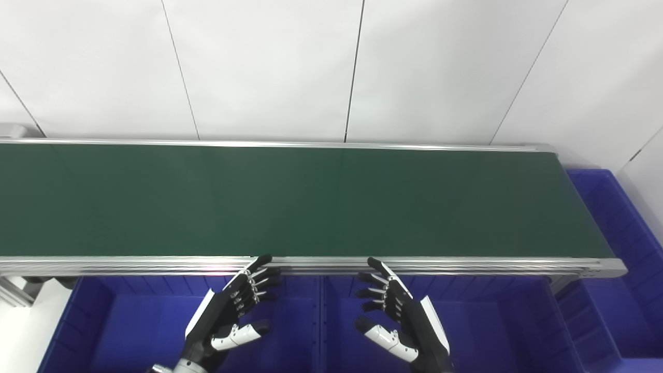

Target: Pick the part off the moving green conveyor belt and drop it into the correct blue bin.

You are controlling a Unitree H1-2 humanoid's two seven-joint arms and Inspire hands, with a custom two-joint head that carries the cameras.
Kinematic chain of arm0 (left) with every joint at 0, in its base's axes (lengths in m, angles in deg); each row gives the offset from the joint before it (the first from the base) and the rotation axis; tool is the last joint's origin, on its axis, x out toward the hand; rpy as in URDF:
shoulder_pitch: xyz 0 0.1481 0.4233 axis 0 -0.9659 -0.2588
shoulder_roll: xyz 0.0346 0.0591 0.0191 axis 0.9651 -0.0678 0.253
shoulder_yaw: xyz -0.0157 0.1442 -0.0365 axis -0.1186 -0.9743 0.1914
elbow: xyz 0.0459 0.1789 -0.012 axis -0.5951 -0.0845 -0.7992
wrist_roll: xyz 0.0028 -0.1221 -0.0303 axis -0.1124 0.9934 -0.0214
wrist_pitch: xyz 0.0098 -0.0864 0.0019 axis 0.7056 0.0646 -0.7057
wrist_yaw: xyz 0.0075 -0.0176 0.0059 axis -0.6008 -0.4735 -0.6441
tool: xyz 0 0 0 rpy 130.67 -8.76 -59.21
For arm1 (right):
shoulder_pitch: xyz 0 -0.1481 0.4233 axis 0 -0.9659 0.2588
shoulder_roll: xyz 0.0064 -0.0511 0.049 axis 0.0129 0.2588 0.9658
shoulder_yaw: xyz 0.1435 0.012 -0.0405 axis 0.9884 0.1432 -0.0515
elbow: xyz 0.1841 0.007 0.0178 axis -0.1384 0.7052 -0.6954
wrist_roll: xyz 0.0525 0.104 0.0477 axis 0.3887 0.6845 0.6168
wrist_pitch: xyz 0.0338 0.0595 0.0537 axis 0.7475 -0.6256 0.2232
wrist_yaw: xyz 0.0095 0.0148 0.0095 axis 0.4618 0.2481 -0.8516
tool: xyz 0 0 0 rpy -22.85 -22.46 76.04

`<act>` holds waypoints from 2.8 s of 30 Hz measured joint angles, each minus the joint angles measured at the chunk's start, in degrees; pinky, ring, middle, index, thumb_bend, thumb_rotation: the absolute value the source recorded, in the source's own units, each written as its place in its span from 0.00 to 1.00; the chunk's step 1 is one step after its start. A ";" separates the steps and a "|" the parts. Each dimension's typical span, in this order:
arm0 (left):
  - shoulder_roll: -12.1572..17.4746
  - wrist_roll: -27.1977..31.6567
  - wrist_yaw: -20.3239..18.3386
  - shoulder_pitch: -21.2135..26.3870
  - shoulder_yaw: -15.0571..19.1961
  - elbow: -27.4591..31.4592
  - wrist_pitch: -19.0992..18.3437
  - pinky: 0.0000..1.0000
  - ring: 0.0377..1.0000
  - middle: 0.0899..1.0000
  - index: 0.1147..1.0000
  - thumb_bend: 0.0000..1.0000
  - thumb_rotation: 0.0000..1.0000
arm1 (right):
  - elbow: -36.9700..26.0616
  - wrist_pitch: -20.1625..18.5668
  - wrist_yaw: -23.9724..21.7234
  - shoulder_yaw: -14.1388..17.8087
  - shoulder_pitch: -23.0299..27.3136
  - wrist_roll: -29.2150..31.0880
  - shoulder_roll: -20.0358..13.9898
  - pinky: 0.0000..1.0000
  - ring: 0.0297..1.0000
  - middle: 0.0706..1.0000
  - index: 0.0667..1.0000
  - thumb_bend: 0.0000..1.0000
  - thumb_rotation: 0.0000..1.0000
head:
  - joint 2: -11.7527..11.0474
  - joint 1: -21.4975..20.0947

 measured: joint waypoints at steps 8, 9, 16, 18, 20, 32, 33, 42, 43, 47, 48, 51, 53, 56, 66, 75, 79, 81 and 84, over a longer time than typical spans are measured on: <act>-0.06 -0.03 0.00 0.01 -0.04 -0.01 0.01 0.72 0.80 0.83 0.90 1.00 0.43 | 0.00 0.03 -0.03 0.08 0.01 0.18 -0.11 0.65 0.73 0.81 0.92 0.72 0.58 | 0.00 0.35; -0.08 -0.05 0.00 0.01 -0.05 -0.01 0.01 0.72 0.80 0.83 0.90 1.00 0.44 | 0.00 0.03 -0.03 0.12 0.02 0.24 -0.12 0.65 0.73 0.81 0.92 0.72 0.58 | 0.17 0.35; -0.11 -0.08 0.07 0.18 -0.05 -0.01 0.00 0.73 0.80 0.82 0.90 1.00 0.43 | 0.03 0.03 -0.19 0.32 0.35 0.40 -0.33 0.65 0.73 0.82 0.92 0.72 0.57 | 1.23 0.26; -0.13 -0.08 0.07 0.30 -0.04 -0.04 0.00 0.72 0.80 0.82 0.90 1.00 0.43 | 0.09 0.03 -0.19 0.47 0.56 0.56 -0.35 0.65 0.73 0.81 0.92 0.72 0.57 | 1.06 0.35; -0.20 -0.08 0.08 0.46 -0.03 -0.26 0.00 0.72 0.80 0.82 0.90 1.00 0.43 | 0.10 0.03 -0.17 0.62 0.65 0.58 -0.34 0.65 0.73 0.81 0.92 0.72 0.57 | 1.06 0.35; -0.30 -0.08 0.09 0.51 -0.07 -0.60 0.00 0.72 0.80 0.82 0.90 1.00 0.42 | 0.12 0.03 -0.24 0.72 0.64 1.13 -0.45 0.65 0.72 0.81 0.92 0.72 0.58 | 0.79 0.53; -0.30 -0.08 0.09 0.51 -0.07 -0.60 0.00 0.73 0.80 0.82 0.90 1.00 0.42 | 0.12 0.03 -0.24 0.73 0.64 1.12 -0.47 0.65 0.72 0.81 0.92 0.73 0.58 | 0.88 0.53; -0.30 -0.08 0.09 0.56 -0.10 -1.19 0.04 0.72 0.79 0.82 0.90 1.00 0.43 | 0.12 0.03 -0.28 0.72 0.64 1.42 -0.48 0.65 0.73 0.82 0.93 0.72 0.57 | 0.79 0.53; -0.30 -0.08 0.09 0.56 -0.10 -1.35 0.04 0.72 0.79 0.82 0.90 1.00 0.43 | 0.12 0.03 -0.29 0.72 0.64 1.42 -0.48 0.65 0.73 0.82 0.93 0.72 0.57 | 0.79 0.53; -0.30 -0.19 0.13 0.56 -0.16 -1.44 0.04 0.71 0.79 0.82 0.89 1.00 0.44 | 0.12 0.03 -0.30 0.71 0.64 1.40 -0.49 0.65 0.73 0.82 0.93 0.71 0.57 | 0.70 0.79; -0.30 -0.25 0.16 0.56 -0.20 -1.44 0.04 0.71 0.79 0.82 0.89 1.00 0.44 | 0.12 0.03 -0.30 0.71 0.64 1.40 -0.50 0.65 0.73 0.82 0.93 0.71 0.57 | 0.62 0.88; -0.33 -0.37 0.43 0.56 -0.26 -1.44 0.04 0.71 0.79 0.82 0.90 1.00 0.44 | 0.12 0.03 -0.28 0.72 0.65 1.34 -0.52 0.64 0.72 0.81 0.92 0.71 0.57 | 0.62 0.88; -0.33 -0.40 0.57 0.56 -0.27 -1.44 0.04 0.71 0.79 0.82 0.90 1.00 0.43 | 0.12 0.03 -0.28 0.71 0.65 1.25 -0.52 0.64 0.72 0.81 0.92 0.71 0.58 | 0.62 0.97; -0.33 -0.40 0.64 0.57 -0.31 -1.44 0.04 0.71 0.79 0.82 0.90 1.00 0.43 | 0.12 0.03 -0.29 0.71 0.65 1.26 -0.52 0.65 0.73 0.81 0.92 0.71 0.58 | 0.62 0.97; -0.32 -0.41 0.75 0.58 -0.39 -1.45 0.05 0.71 0.79 0.82 0.90 1.00 0.43 | 0.34 0.03 -0.30 0.73 0.66 1.30 -0.52 0.64 0.72 0.81 0.92 0.71 0.57 | 0.53 1.05; -0.33 -0.41 1.03 0.57 -0.49 -1.44 0.05 0.71 0.79 0.82 0.90 1.00 0.43 | 0.34 0.03 -0.31 0.74 0.64 1.41 -0.65 0.65 0.72 0.81 0.92 0.71 0.58 | 0.62 1.14; -0.33 -0.41 1.03 0.57 -0.55 -1.44 0.05 0.71 0.79 0.82 0.90 1.00 0.43 | 0.34 0.03 -0.30 0.74 0.64 1.41 -0.72 0.65 0.73 0.81 0.92 0.72 0.58 | 0.62 1.14; -0.33 -0.43 1.10 0.57 -0.58 -1.44 0.05 0.70 0.78 0.82 0.90 1.00 0.43 | 0.34 0.03 -0.28 0.76 0.63 1.33 -0.73 0.64 0.72 0.81 0.92 0.71 0.58 | -0.52 3.75; -0.53 -0.94 1.24 0.56 -0.83 -1.46 0.06 0.70 0.78 0.82 0.90 1.00 0.41 | 0.53 0.30 -0.25 0.88 0.63 1.09 -0.92 0.63 0.73 0.82 0.92 0.69 0.58 | -2.28 7.73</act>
